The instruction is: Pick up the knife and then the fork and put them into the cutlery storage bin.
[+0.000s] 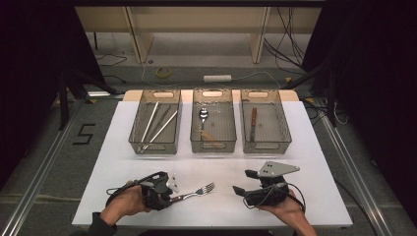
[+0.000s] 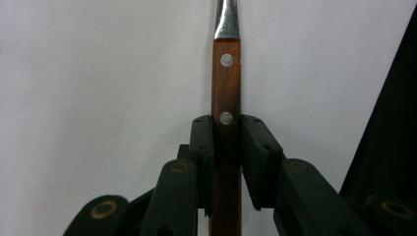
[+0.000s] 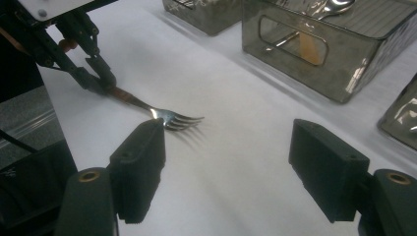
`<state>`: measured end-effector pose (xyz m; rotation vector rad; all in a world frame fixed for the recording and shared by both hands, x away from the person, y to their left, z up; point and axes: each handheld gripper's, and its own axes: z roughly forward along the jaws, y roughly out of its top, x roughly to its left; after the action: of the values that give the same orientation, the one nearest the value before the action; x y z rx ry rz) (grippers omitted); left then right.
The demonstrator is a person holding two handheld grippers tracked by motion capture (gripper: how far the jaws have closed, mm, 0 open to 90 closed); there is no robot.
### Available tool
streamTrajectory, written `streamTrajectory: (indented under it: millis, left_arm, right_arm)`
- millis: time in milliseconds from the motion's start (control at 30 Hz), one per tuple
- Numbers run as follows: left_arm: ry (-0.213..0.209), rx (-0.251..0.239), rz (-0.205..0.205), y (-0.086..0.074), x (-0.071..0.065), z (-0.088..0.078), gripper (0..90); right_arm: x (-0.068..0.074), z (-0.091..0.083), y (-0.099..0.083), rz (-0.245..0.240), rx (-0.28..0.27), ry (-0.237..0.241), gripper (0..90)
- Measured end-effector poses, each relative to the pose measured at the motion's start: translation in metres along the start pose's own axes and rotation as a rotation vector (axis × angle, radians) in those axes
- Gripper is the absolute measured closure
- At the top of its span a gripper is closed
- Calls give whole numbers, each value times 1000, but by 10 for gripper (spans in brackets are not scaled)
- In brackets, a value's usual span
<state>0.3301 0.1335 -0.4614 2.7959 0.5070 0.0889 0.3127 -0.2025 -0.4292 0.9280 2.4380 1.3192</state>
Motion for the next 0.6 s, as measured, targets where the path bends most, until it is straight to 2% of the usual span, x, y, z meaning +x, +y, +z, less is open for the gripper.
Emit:
streamTrajectory:
  millis: [33, 133, 400, 467, 567, 600]
  left_arm:
    - [-5, -1, 5, 1, 1, 0, 757]
    - [-26, -15, -14, 3, 0, -3, 757]
    - [-89, -65, -87, 11, -3, -15, 757]
    - [-102, -63, -97, 14, -4, -16, 757]
    - [-124, -59, -102, 19, -4, -17, 757]
    - [-129, -62, -118, 21, -5, -17, 757]
  right_arm:
    - [1, 0, 0, -3, -3, 3, 310]
    - [4, 0, 1, -19, -8, 10, 309]
    - [18, 4, 4, -77, -19, 41, 308]
    - [23, 7, 5, -104, -13, 39, 308]
    - [31, 12, 7, -135, -7, 61, 308]
    - [33, 13, 7, -142, -3, 64, 307]
